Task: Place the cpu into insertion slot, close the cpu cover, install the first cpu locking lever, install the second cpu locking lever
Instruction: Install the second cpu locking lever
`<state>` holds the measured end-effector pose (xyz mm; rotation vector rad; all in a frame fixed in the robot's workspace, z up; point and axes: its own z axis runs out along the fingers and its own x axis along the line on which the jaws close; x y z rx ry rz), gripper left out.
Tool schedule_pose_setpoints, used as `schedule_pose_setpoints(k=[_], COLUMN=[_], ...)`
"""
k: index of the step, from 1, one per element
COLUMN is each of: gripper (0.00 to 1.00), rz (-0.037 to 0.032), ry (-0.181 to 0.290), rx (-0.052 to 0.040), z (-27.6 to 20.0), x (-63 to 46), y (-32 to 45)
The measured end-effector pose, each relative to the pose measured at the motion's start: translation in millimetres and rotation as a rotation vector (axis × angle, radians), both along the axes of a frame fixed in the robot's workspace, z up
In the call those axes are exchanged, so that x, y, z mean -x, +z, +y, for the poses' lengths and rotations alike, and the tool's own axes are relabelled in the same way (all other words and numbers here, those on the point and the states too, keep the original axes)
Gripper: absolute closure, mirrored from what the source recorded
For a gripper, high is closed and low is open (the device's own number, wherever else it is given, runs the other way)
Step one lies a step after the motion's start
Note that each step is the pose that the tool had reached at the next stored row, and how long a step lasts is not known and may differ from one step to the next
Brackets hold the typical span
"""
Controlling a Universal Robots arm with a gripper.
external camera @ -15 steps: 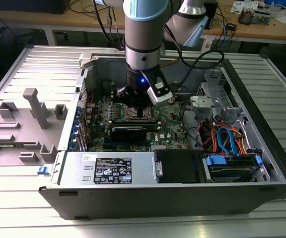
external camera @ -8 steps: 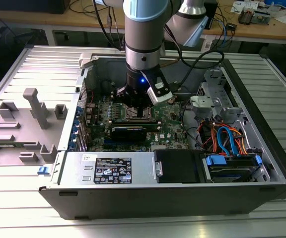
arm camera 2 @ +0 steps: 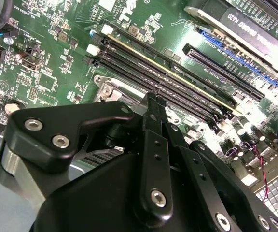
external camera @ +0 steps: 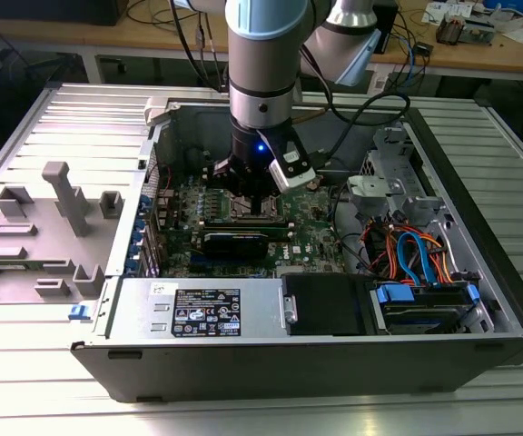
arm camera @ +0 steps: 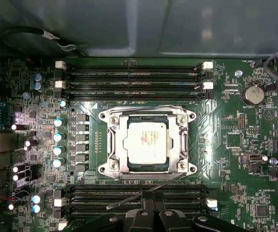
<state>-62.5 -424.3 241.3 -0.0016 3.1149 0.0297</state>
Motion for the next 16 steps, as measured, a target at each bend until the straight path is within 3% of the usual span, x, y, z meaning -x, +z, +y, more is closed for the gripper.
schedule_pose_setpoints(k=[6,16], gripper=[0.89,0.89], rz=[0.0000,0.0000], ry=[0.001,0.001], rx=[-0.0103,-0.0169], z=[-0.1,-0.2], x=[0.0,0.0], y=[0.0,0.0])
